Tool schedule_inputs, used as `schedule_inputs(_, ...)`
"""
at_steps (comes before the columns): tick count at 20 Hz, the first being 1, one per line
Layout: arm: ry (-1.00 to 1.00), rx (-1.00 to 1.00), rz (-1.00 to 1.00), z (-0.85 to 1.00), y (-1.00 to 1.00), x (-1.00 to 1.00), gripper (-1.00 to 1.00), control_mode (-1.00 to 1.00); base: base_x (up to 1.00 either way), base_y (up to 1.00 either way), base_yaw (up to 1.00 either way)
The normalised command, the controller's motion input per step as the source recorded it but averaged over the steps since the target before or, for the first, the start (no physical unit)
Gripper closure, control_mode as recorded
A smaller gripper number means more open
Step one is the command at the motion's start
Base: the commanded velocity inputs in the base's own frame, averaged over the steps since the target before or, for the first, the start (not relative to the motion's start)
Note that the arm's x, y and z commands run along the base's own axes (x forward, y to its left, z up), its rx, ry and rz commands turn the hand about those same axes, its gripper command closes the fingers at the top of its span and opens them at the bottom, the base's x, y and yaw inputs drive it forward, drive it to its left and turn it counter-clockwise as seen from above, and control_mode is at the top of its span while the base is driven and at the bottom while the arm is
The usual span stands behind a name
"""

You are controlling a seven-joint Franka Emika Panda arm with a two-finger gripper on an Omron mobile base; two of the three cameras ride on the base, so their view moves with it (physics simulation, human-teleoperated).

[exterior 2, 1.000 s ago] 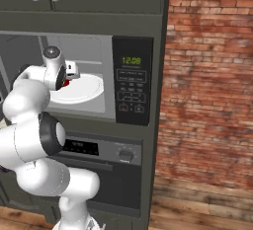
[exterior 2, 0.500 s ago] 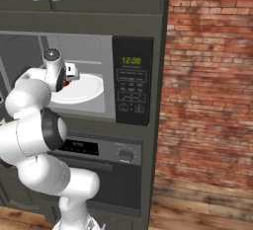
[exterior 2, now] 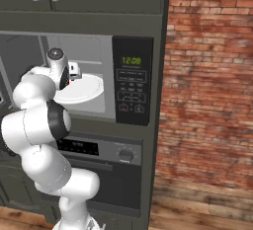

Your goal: Pick the cup of tea, navigate to the dining table, and place it on the saucer.

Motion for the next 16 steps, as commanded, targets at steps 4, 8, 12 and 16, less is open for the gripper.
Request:
schedule_inputs(4,0.02,0.0,0.0,0.0,0.0,0.13,-1.0,-1.0,0.0,0.0,0.0)
schedule_inputs(8,0.0,0.0,0.0,-0.01,0.02,0.08,-1.0,-1.0,0.0,0.0,0.0)
schedule_inputs(12,0.0,0.0,0.0,-0.05,0.07,0.02,-1.0,-1.0,0.0,0.0,0.0)
schedule_inputs(16,0.0,0.0,0.0,0.0,0.0,0.0,-1.0,-1.0,0.0,0.0,0.0)
